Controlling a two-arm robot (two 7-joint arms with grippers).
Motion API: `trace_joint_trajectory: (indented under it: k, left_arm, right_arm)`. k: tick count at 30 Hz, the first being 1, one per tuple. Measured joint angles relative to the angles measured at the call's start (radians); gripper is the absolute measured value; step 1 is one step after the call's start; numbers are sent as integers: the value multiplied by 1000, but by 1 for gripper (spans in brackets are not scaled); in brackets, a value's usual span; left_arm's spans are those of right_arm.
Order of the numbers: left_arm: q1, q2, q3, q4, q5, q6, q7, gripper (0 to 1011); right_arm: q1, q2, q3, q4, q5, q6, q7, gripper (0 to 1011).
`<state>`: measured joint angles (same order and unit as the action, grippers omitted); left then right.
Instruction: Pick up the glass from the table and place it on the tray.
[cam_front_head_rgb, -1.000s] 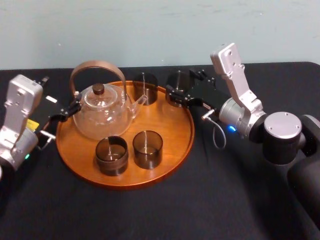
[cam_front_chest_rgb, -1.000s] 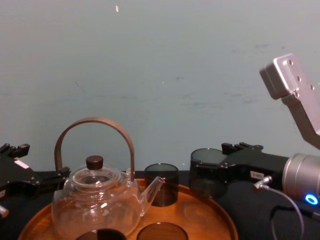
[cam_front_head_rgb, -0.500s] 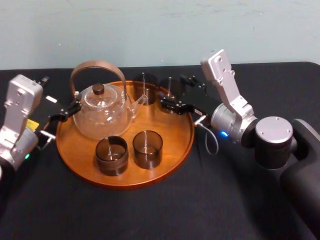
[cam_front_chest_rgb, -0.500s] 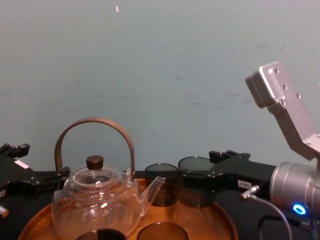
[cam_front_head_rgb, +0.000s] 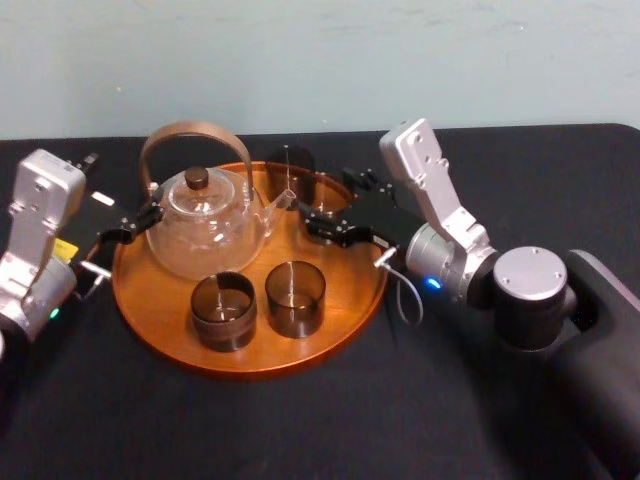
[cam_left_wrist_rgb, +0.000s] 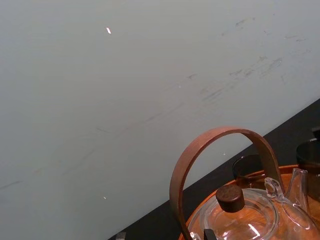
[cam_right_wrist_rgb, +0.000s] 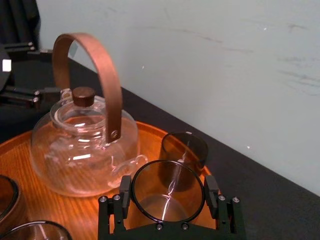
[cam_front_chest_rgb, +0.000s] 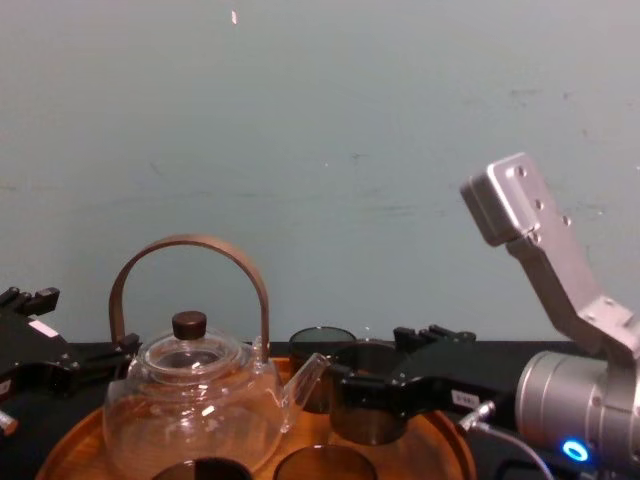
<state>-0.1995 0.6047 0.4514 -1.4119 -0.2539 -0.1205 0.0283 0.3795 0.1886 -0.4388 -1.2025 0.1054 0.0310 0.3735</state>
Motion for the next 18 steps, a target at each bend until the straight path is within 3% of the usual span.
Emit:
trace_joint_trajectory:
  k: [18]
  left_arm:
    - [0, 0, 0, 0, 0, 0, 0, 1009]
  right_arm:
    - [0, -10, -22, 39, -24, -17, 0, 899]
